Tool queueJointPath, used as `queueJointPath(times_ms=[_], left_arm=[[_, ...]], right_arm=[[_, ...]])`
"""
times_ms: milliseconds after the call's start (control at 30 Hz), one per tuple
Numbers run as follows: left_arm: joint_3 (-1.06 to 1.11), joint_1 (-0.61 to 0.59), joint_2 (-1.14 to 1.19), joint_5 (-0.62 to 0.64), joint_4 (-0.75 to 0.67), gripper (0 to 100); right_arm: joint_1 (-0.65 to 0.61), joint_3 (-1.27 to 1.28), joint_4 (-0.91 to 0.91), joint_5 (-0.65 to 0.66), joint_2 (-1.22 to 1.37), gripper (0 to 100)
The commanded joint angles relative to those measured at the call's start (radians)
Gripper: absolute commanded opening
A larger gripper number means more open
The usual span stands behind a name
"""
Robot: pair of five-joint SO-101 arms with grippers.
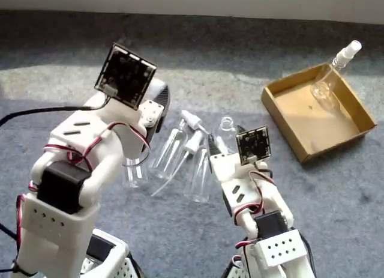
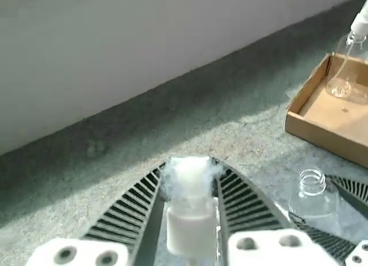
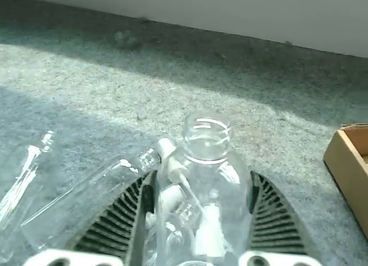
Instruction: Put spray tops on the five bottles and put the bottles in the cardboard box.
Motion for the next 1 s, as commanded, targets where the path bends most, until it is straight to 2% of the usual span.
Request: queueJointPath(times_ms=[0, 100, 300, 400, 667, 833, 967], left_arm=[[0.177, 0.024, -0.168, 0.184, -0.261, 1], [0.312, 0.024, -0.274, 0.281, -0.417, 1], [0.541, 0.024, -0.406, 0.285, -0.733, 1], [0.621, 0.024, -0.443, 0.287, -0.844, 1], [0.651, 0.024, -0.475, 0.290, -0.899, 1], [0.650, 0.079, -0.509, 0.379, -0.899, 1], [0.648, 0.142, -0.538, 0.391, -0.902, 1]], right_arm=[[-0.096, -0.013, -0.030, -0.011, -0.015, 14.3], [-0.128, -0.013, -0.030, -0.006, -0.015, 14.3], [-0.128, -0.013, -0.031, -0.005, -0.015, 14.3], [-0.122, -0.015, -0.031, -0.003, -0.015, 14.3], [-0.120, -0.018, -0.030, -0.003, -0.048, 14.3], [-0.104, -0.002, -0.022, -0.003, -0.263, 14.3], [-0.110, 0.079, 0.042, -0.002, -0.464, 14.3]])
